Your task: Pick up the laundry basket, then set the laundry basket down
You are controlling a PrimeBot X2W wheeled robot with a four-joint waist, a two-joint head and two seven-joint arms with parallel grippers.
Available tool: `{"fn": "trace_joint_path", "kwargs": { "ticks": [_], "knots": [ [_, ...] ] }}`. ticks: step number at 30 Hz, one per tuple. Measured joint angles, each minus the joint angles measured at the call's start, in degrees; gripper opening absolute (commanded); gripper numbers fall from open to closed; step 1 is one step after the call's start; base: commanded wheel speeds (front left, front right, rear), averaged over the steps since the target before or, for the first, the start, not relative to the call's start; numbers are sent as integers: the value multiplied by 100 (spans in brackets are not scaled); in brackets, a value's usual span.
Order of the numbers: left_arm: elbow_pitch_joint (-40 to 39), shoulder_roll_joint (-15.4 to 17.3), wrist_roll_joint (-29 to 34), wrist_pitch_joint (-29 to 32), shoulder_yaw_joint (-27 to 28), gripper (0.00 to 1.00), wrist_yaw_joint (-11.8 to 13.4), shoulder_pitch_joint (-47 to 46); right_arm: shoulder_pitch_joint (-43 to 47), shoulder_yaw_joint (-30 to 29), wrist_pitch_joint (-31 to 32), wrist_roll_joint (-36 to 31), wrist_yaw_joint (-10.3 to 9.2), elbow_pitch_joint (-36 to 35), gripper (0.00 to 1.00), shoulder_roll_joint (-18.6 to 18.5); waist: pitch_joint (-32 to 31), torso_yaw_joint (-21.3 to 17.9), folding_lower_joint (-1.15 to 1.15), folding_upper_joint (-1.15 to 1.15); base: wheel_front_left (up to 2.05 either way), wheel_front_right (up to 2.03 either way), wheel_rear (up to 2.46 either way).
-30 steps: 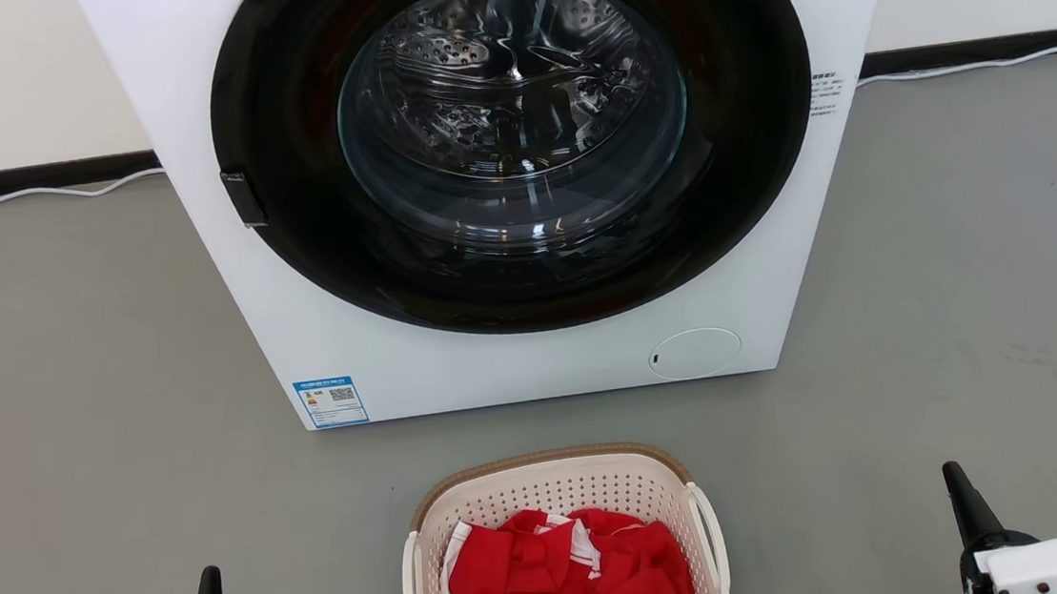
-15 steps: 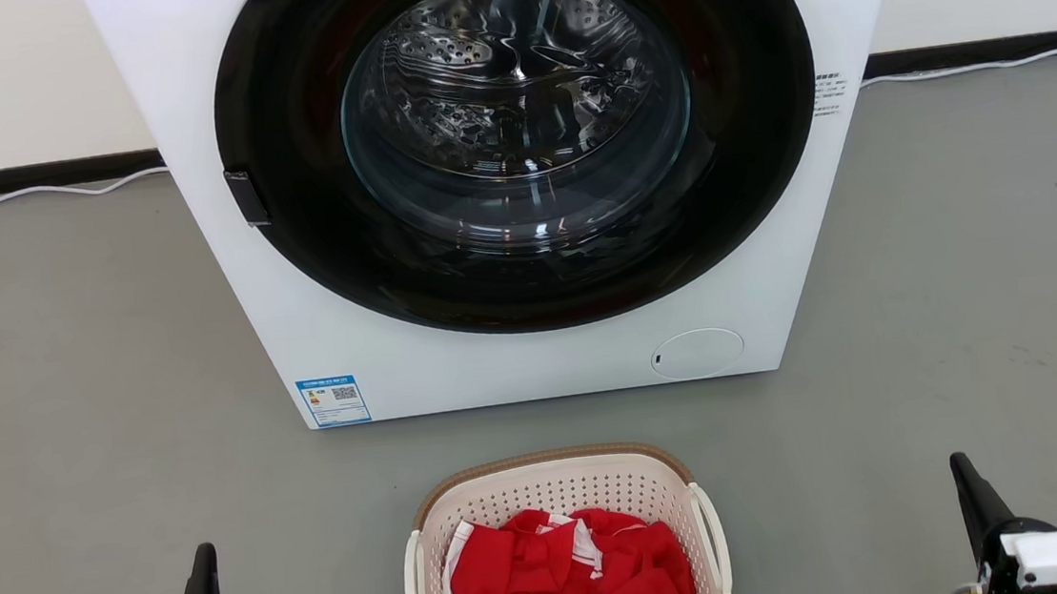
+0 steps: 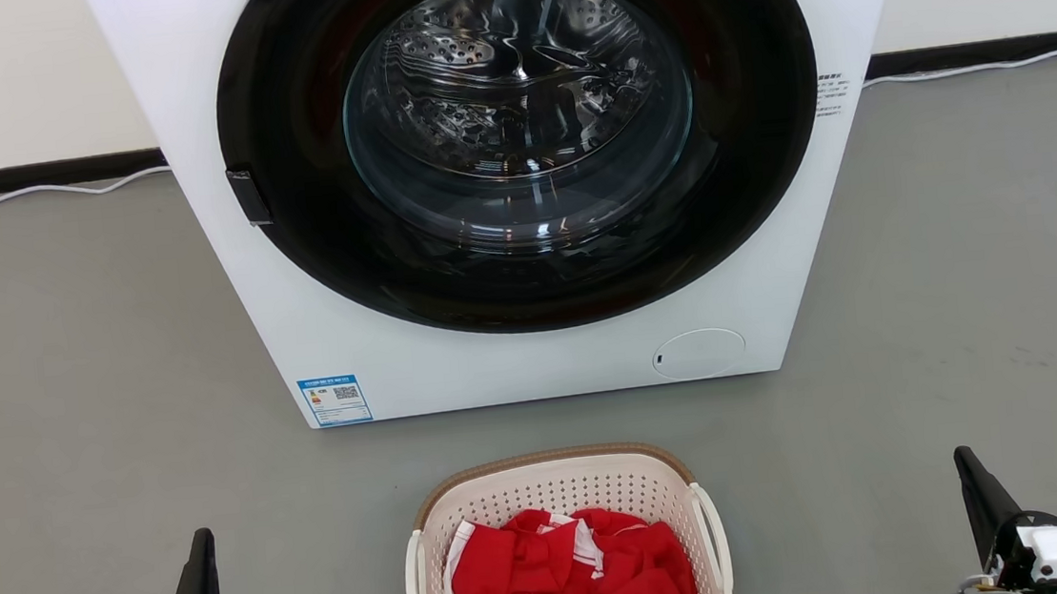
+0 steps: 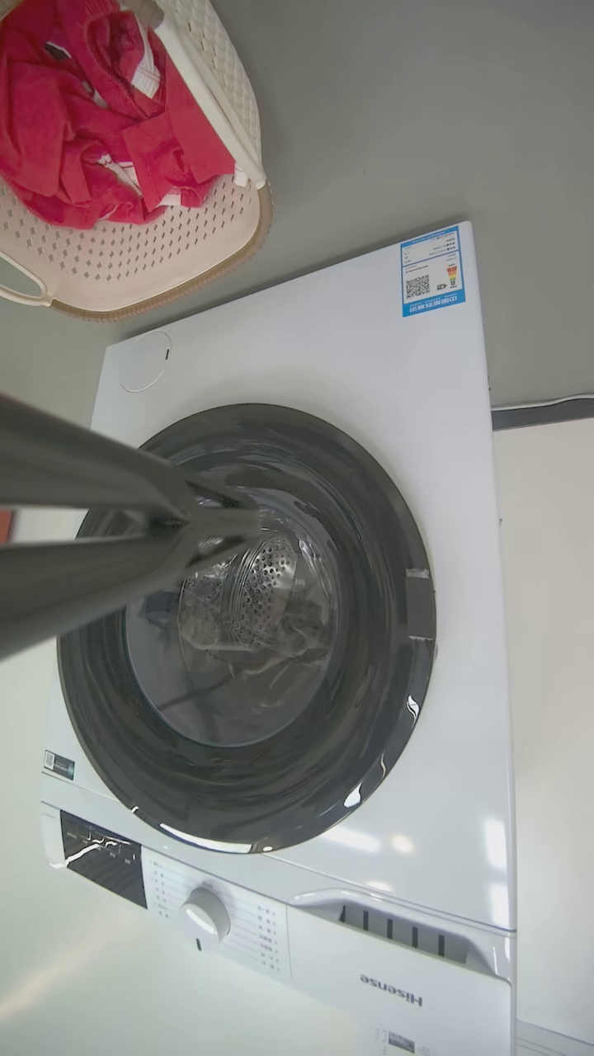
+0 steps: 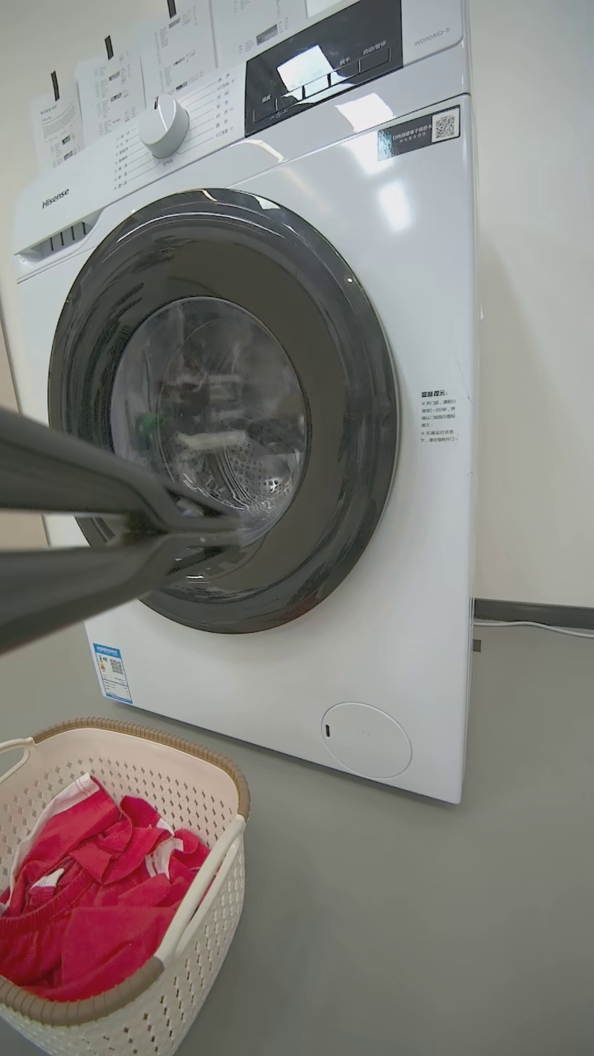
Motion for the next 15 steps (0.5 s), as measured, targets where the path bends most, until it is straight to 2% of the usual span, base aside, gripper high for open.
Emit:
{"fn": "trace_joint_path", "kwargs": {
  "ticks": [15],
  "knots": [
    [0,0,0,0,1,0,-15,0,0,-29,9,0,0,0,0,2,0,0,0,0,0,0,0]
  ]
}}
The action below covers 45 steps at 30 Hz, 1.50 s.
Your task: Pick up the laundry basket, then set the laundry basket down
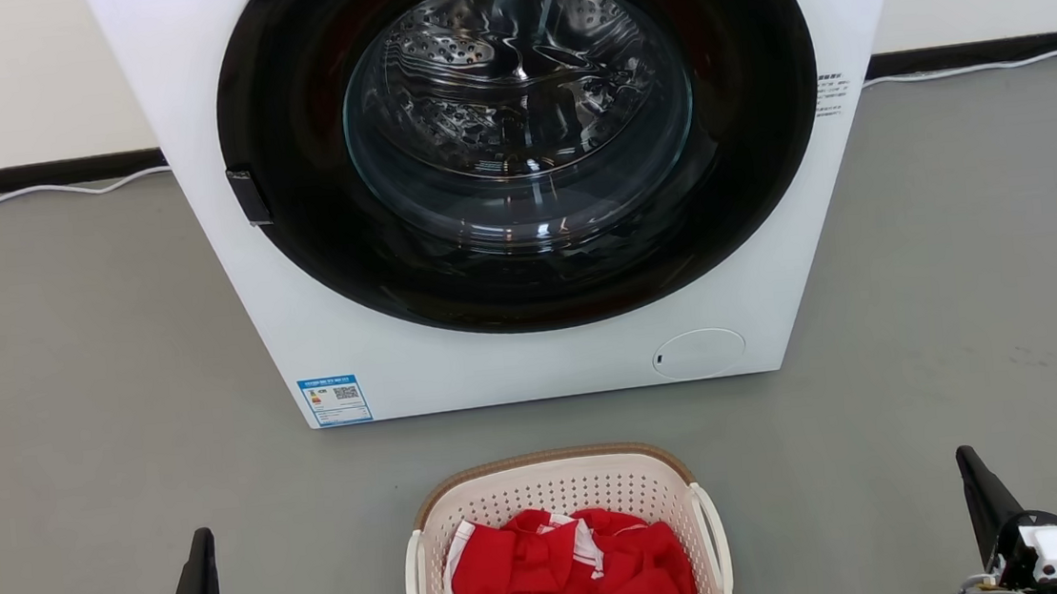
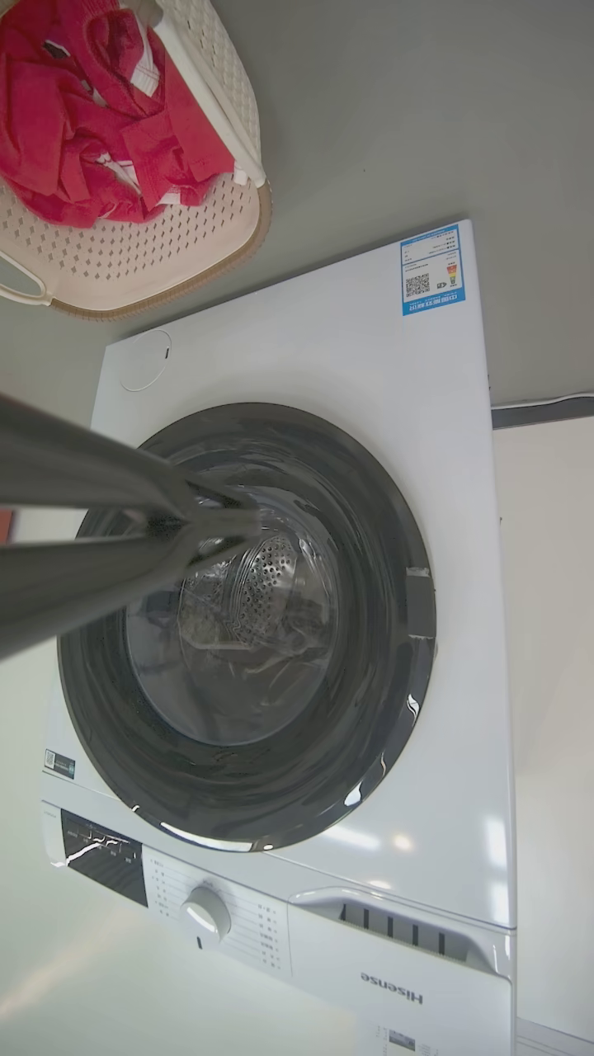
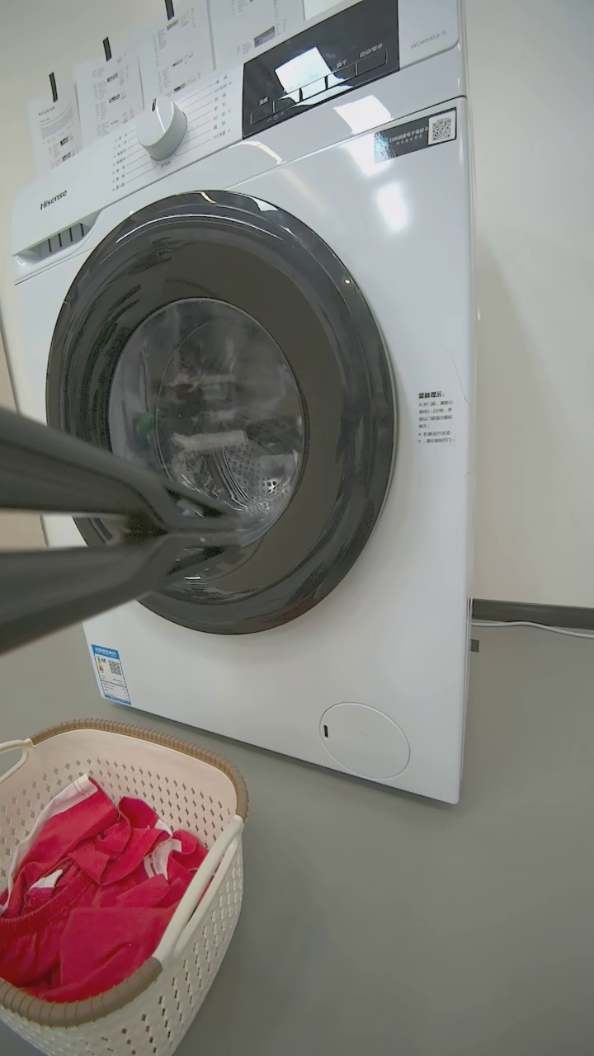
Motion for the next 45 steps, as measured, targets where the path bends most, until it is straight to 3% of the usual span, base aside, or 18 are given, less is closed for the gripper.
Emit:
{"fn": "trace_joint_path", "kwargs": {
  "ticks": [45],
  "knots": [
    [0,0,0,0,1,0,0,0,-2,-55,74,-10,1,0,0,38,0,0,0,0,0,0,0]
  ]
}}
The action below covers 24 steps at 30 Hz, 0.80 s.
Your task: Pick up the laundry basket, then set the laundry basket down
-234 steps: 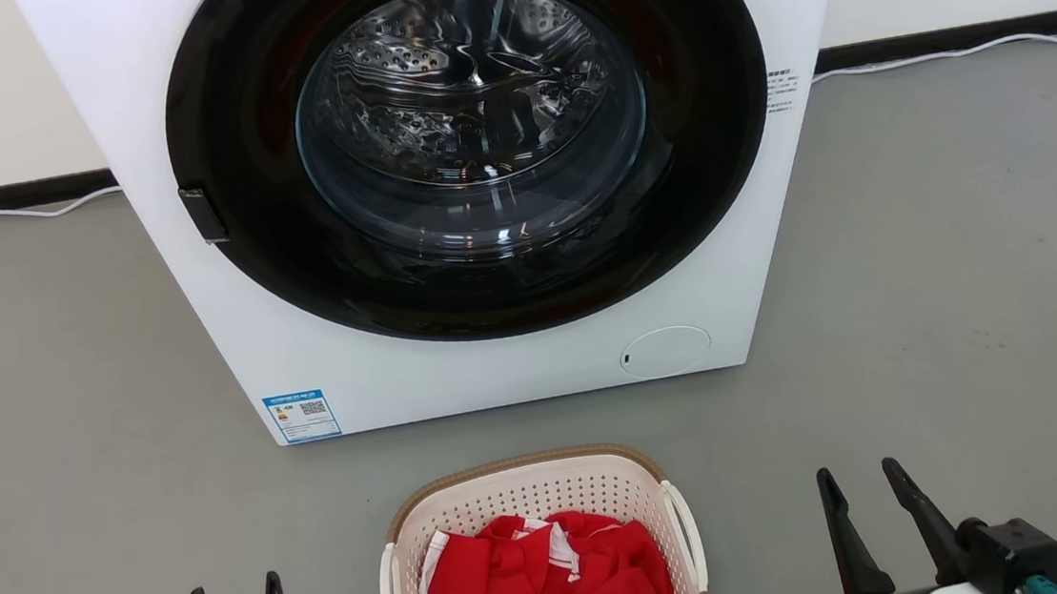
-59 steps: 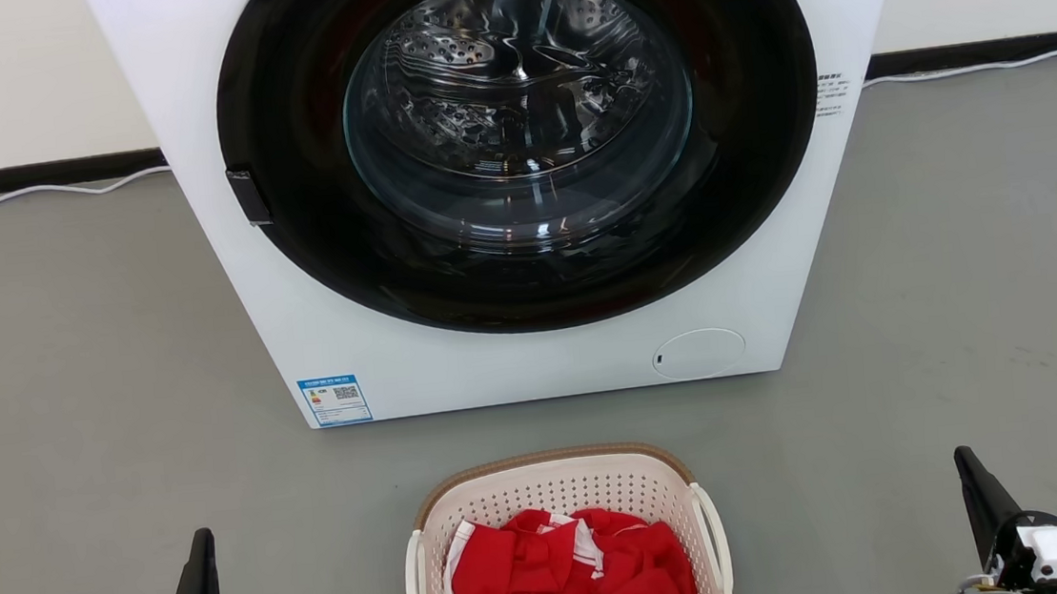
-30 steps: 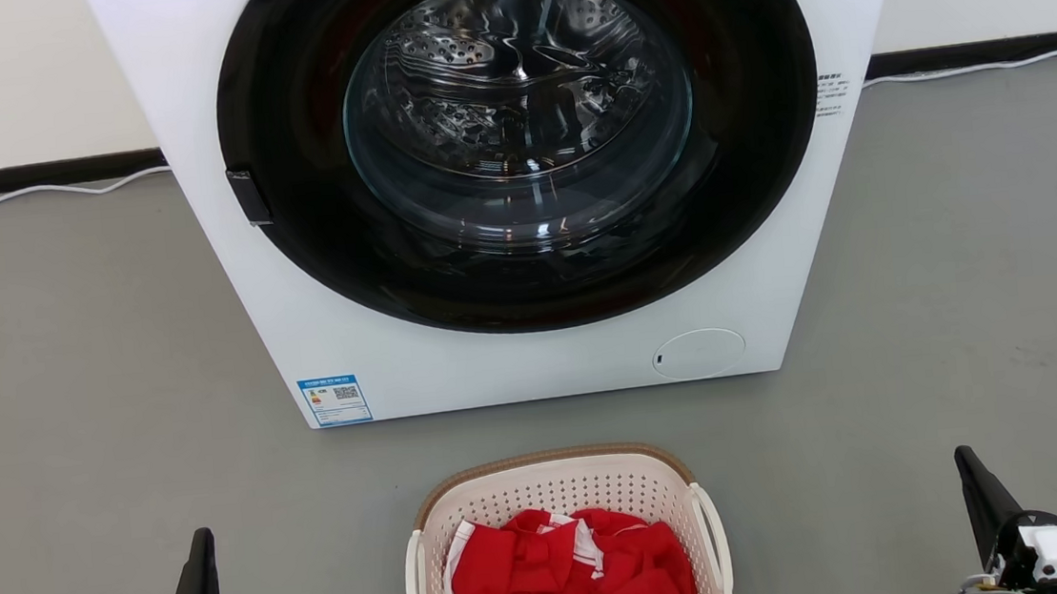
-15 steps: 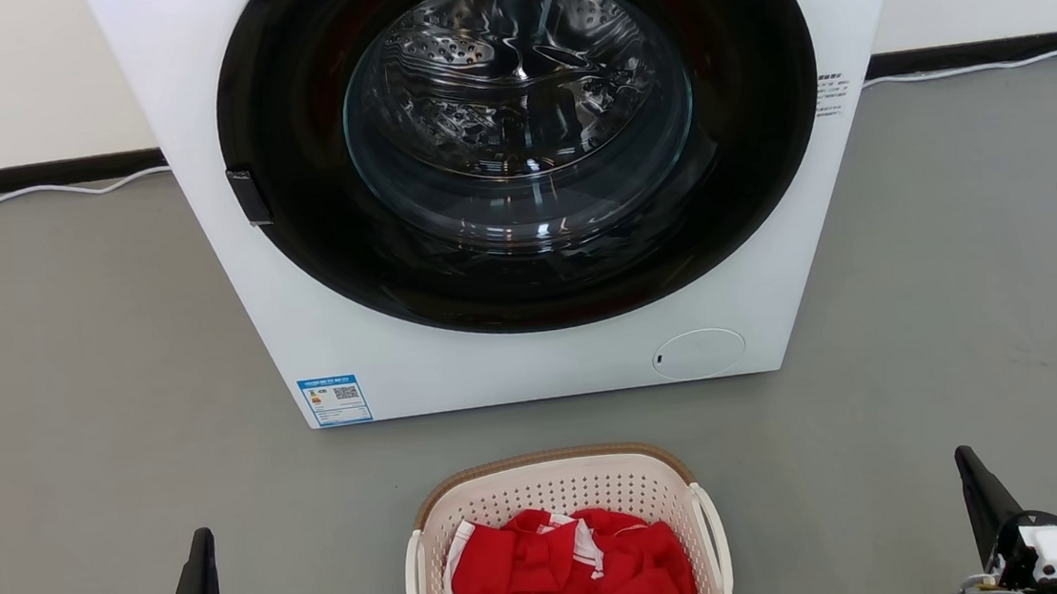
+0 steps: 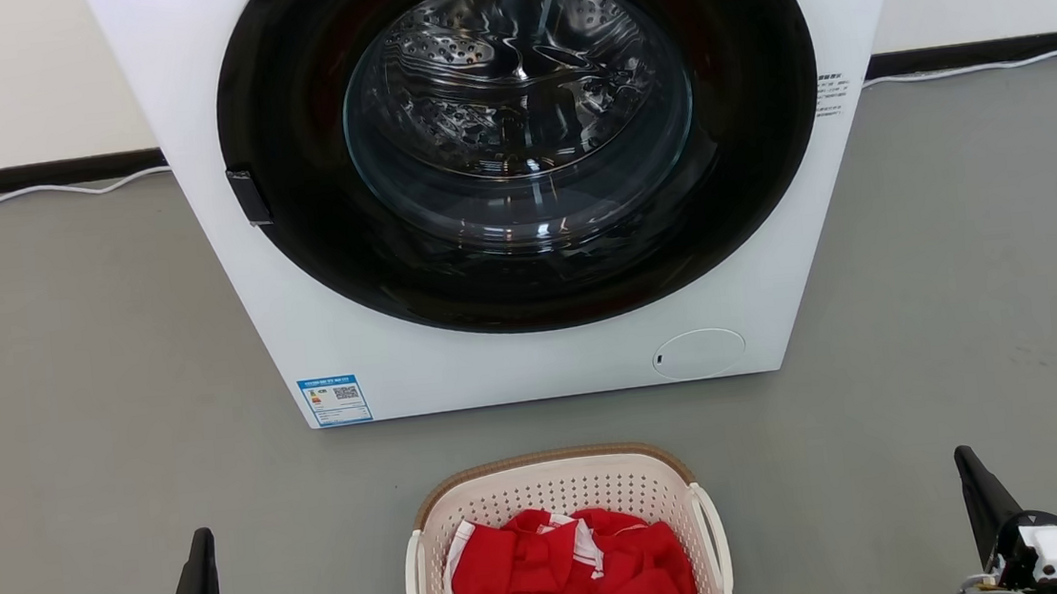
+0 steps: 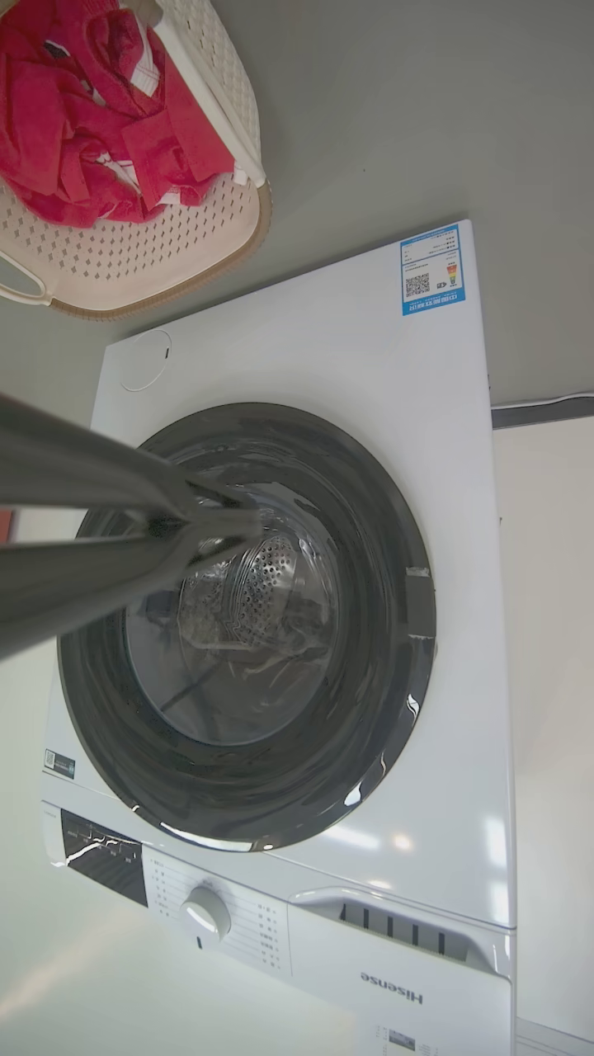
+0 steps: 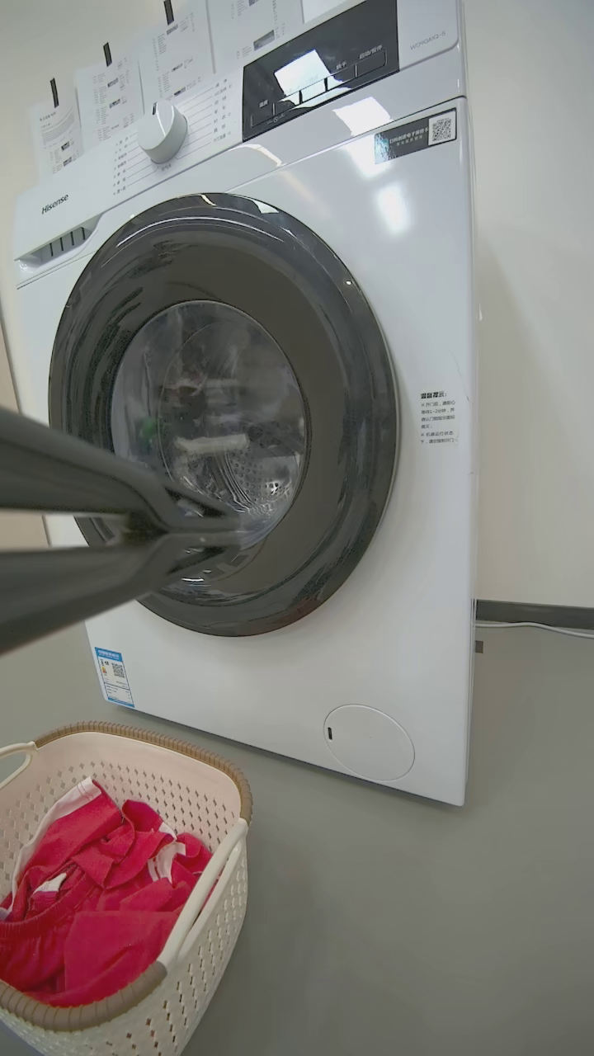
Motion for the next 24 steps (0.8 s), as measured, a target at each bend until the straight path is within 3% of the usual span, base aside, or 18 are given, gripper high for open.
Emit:
{"fn": "trace_joint_path", "kwargs": {
  "ticks": [24],
  "knots": [
    [0,0,0,0,0,0,0,0,-1,-21,2,-27,-1,0,0,12,0,0,0,0,0,0,0]
  ]
}}
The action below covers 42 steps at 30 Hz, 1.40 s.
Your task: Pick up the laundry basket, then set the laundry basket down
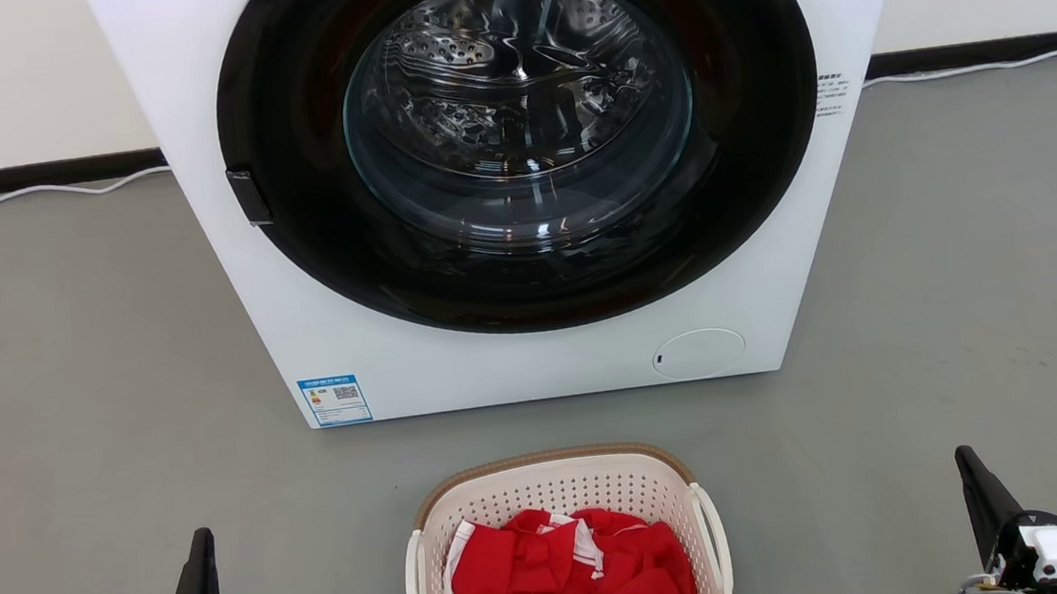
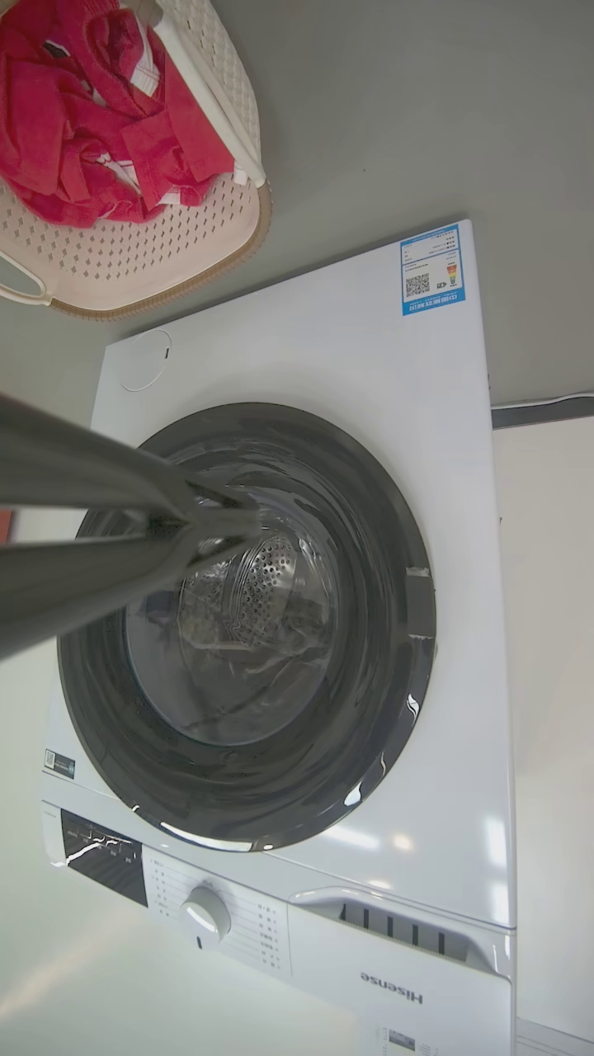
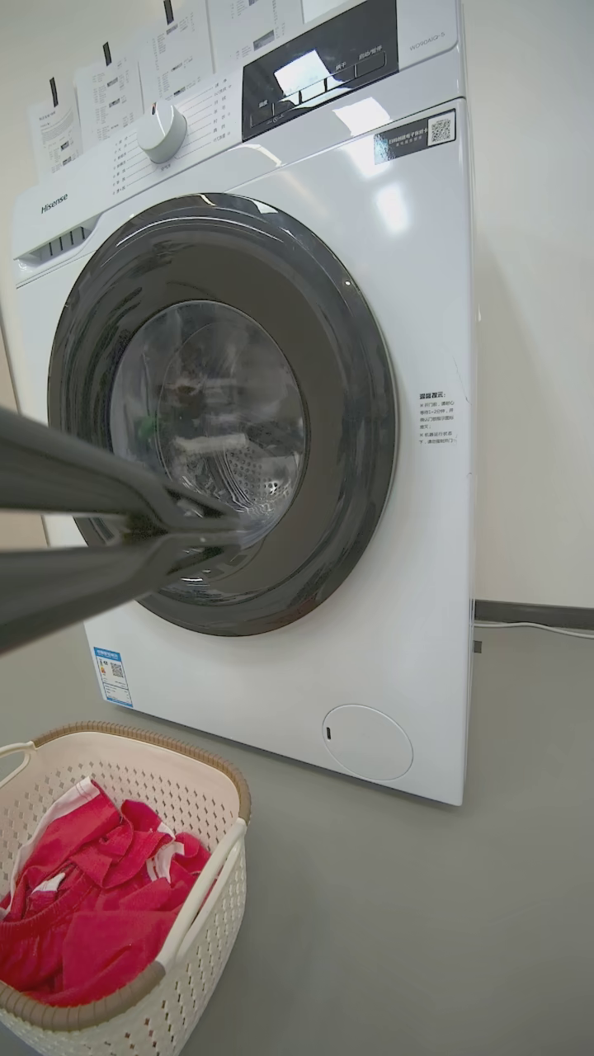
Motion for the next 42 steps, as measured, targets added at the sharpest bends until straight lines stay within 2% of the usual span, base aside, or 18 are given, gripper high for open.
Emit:
{"fn": "trace_joint_path", "kwargs": {
  "ticks": [42],
  "knots": [
    [0,0,0,0,0,0,0,0,-1,-29,47,-8,0,0,0,16,0,0,0,0,0,0,0]
  ]
}}
